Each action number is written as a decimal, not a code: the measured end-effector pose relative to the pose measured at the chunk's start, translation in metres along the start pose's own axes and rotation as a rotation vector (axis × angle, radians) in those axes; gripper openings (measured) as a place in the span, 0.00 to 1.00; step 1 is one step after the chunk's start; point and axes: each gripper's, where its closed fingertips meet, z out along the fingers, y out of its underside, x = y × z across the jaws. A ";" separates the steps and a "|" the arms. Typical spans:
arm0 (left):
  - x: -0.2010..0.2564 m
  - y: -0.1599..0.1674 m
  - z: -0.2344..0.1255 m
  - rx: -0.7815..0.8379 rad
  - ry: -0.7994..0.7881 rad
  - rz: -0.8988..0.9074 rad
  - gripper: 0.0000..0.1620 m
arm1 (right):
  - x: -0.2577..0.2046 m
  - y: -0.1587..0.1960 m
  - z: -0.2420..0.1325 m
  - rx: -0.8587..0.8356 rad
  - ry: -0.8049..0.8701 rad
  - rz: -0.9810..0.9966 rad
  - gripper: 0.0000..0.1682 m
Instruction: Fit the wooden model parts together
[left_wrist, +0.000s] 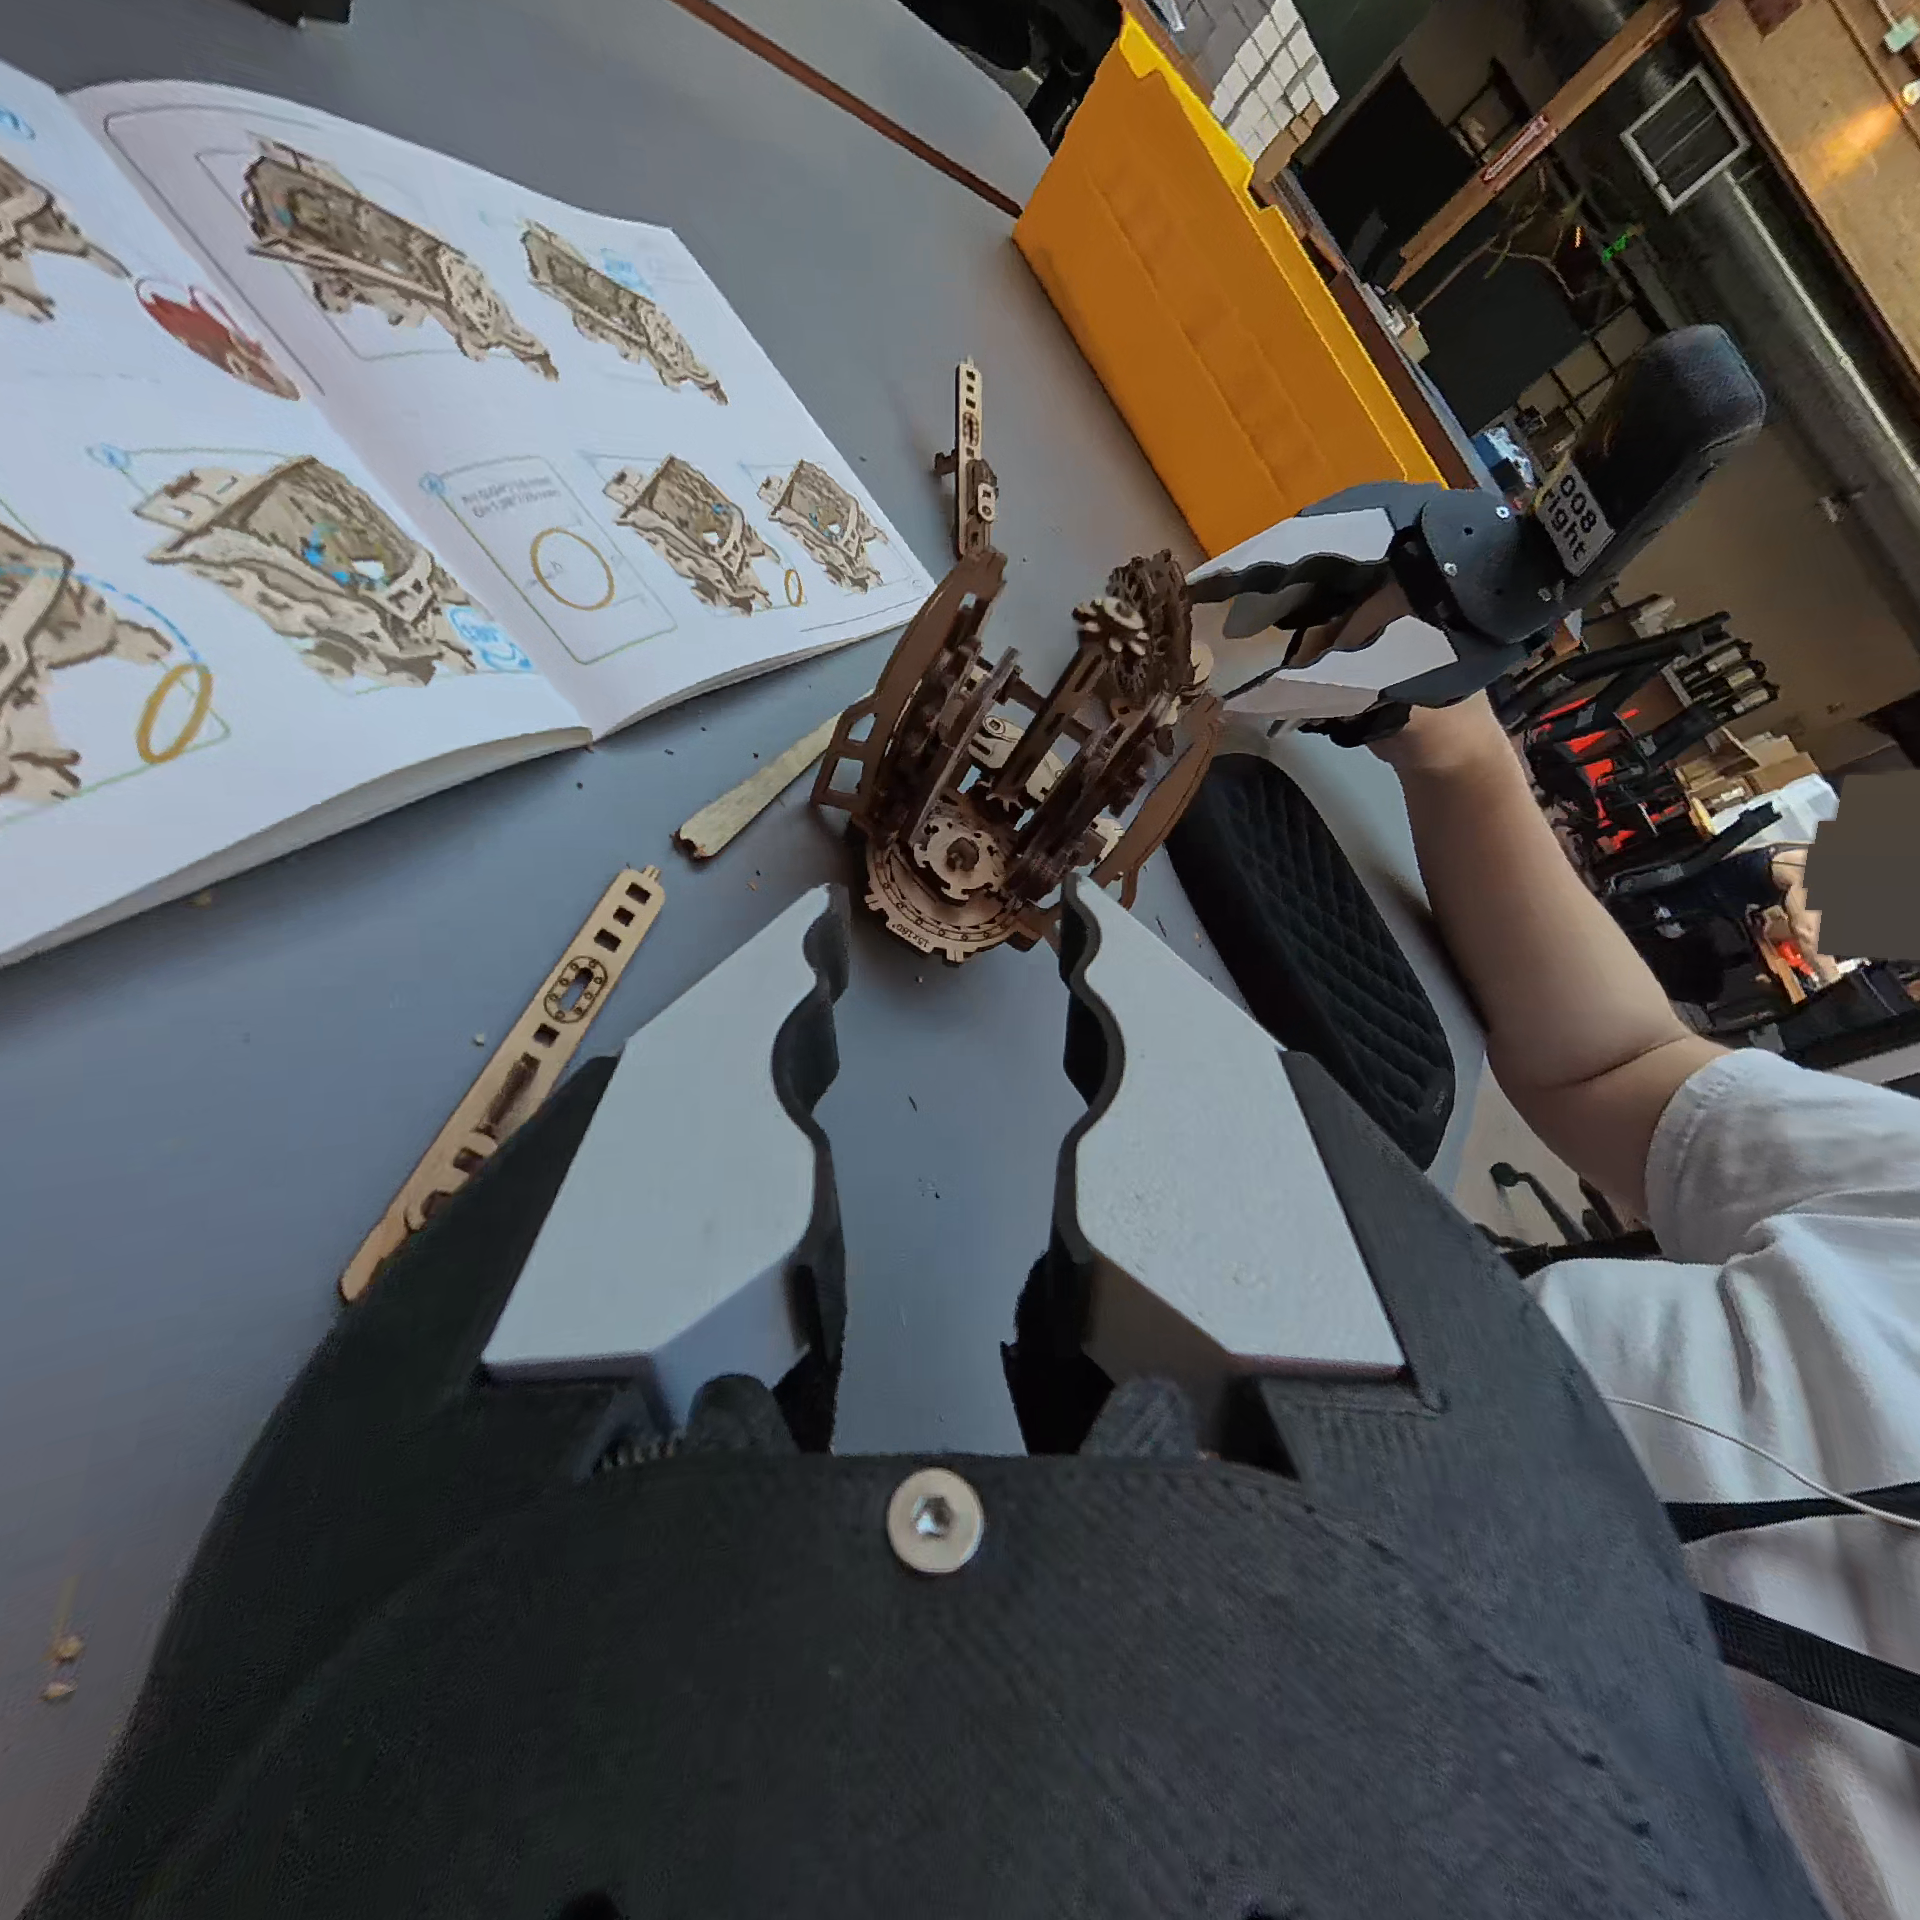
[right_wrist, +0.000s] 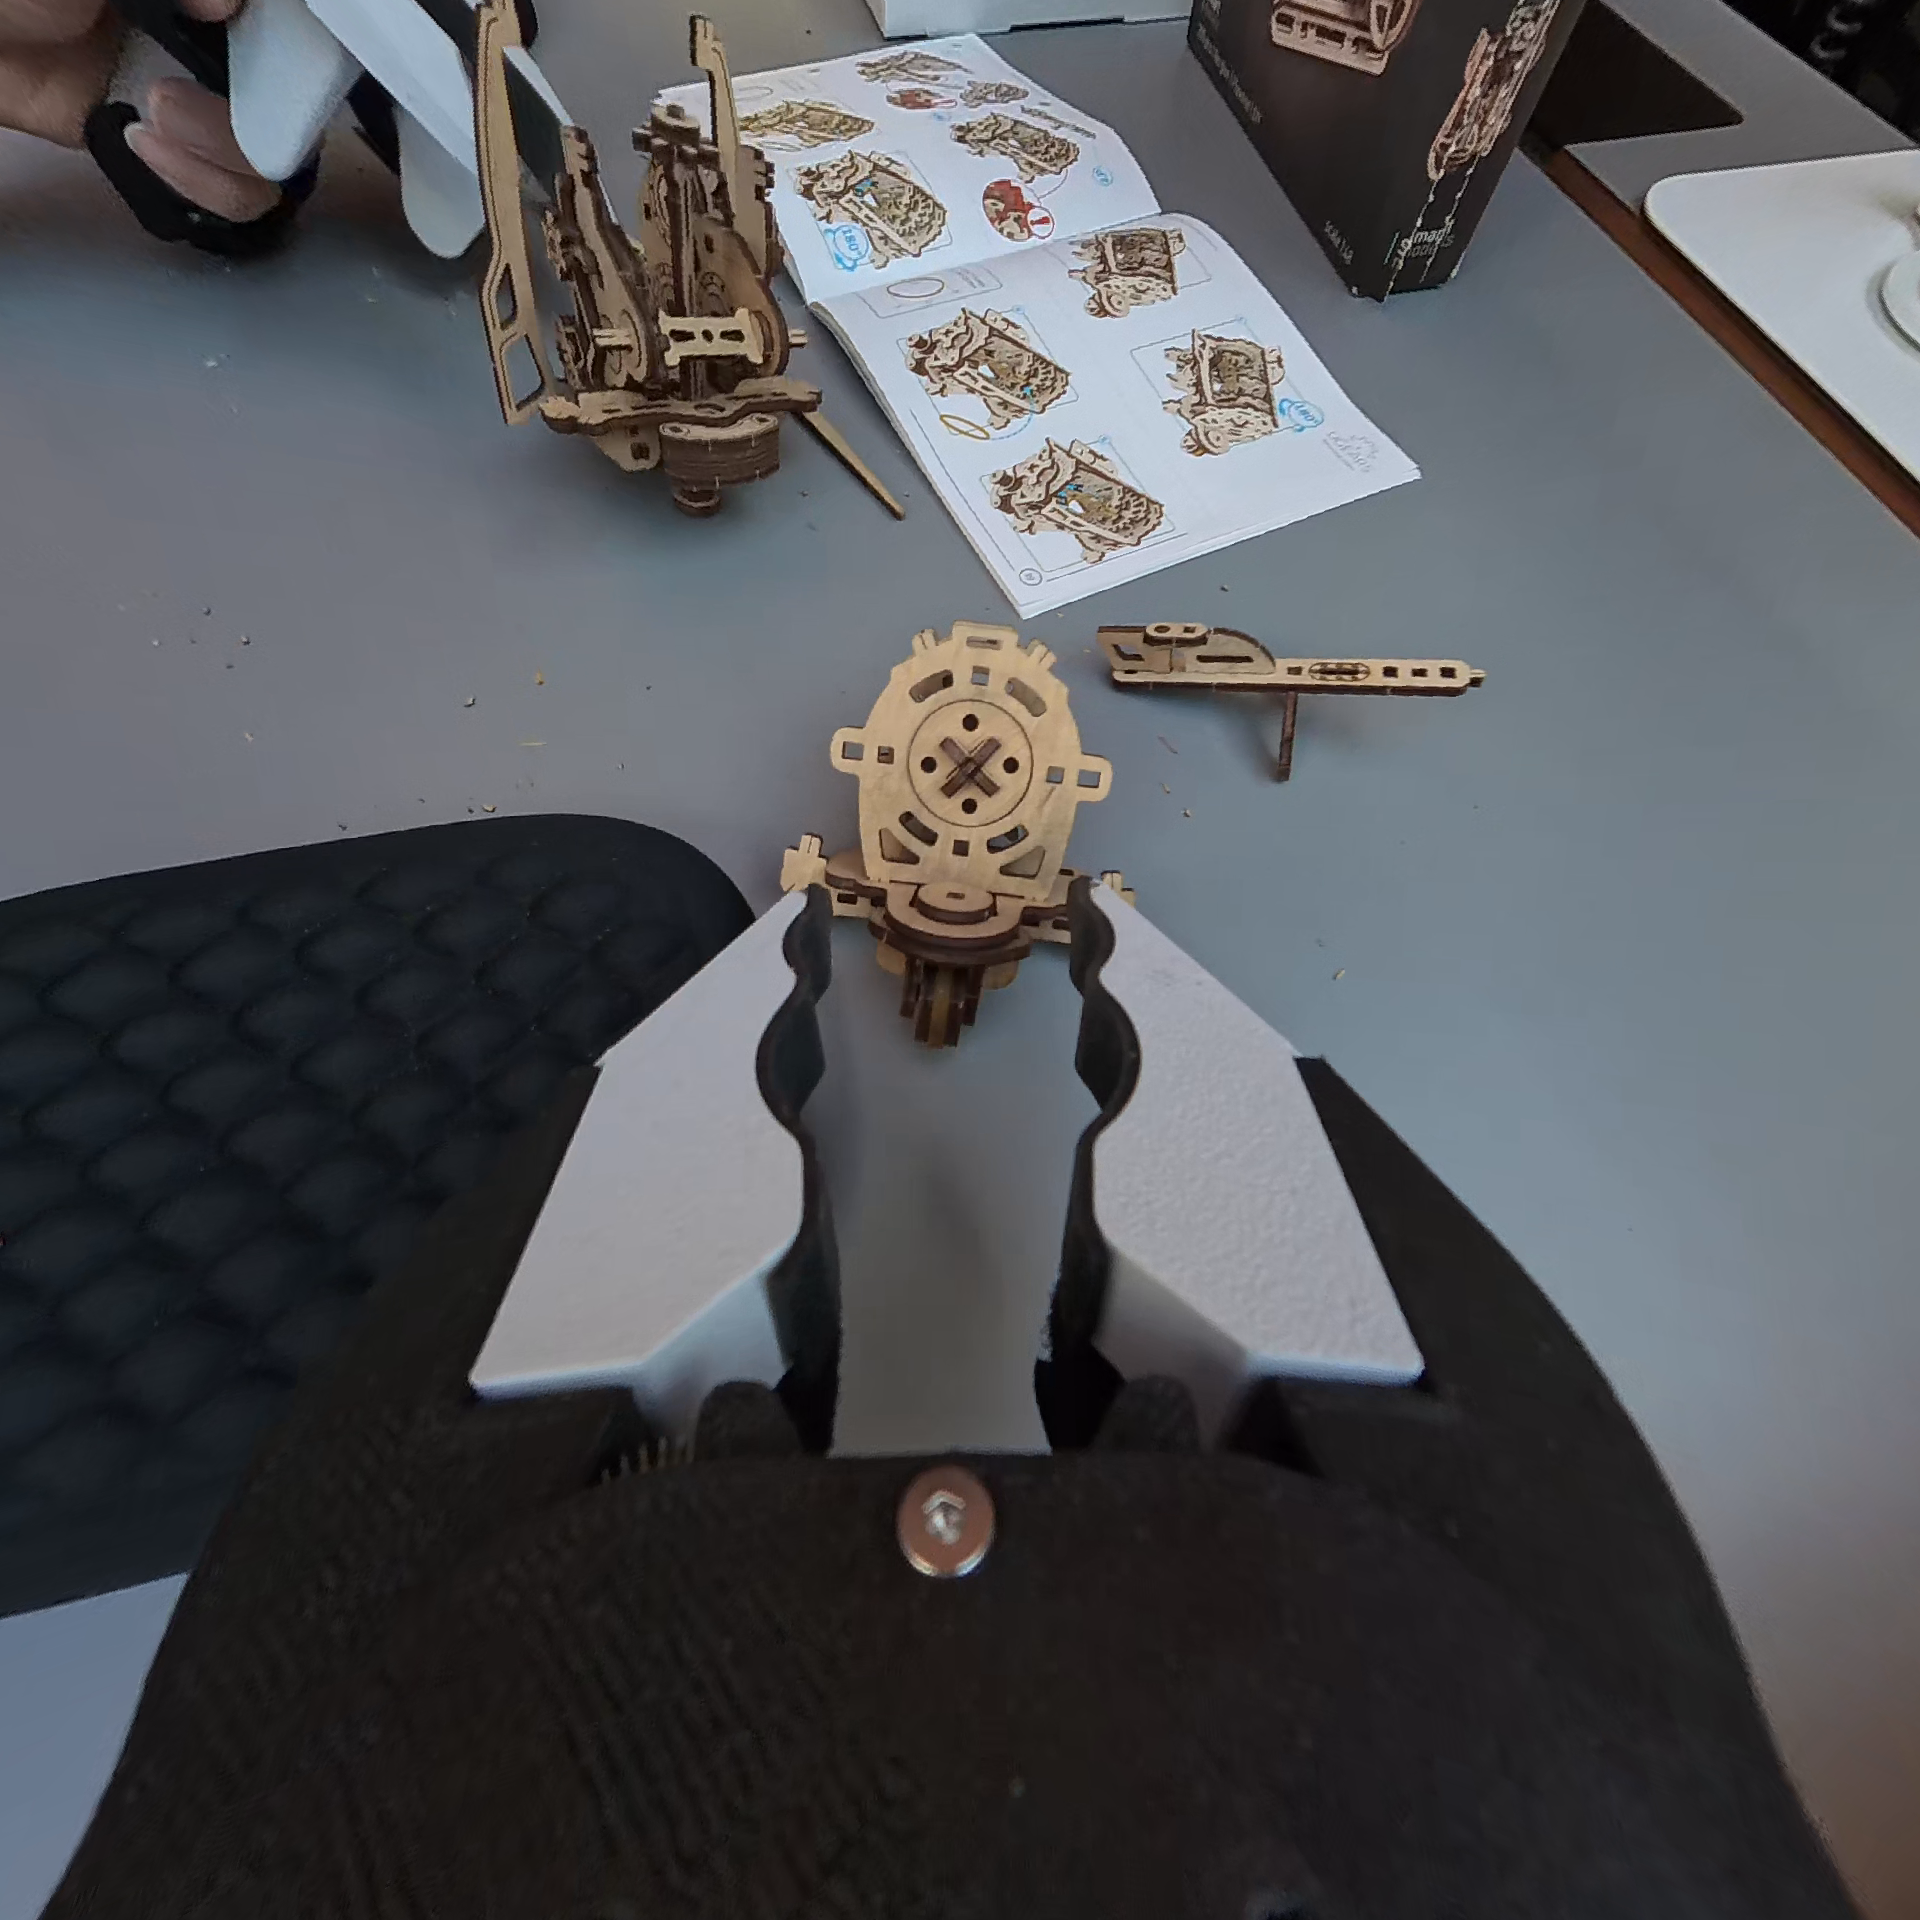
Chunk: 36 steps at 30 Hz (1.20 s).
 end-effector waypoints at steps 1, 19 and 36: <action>0.002 -0.003 0.000 -0.003 0.007 0.040 0.24 | 0.000 0.000 0.000 0.003 -0.001 0.004 0.27; 0.005 -0.002 0.039 -0.267 0.047 0.591 0.67 | -0.005 0.000 0.000 0.010 -0.044 -0.016 0.27; 0.011 0.024 0.051 -0.324 0.037 0.733 0.53 | 0.002 0.012 0.001 -0.036 -0.020 -0.018 0.27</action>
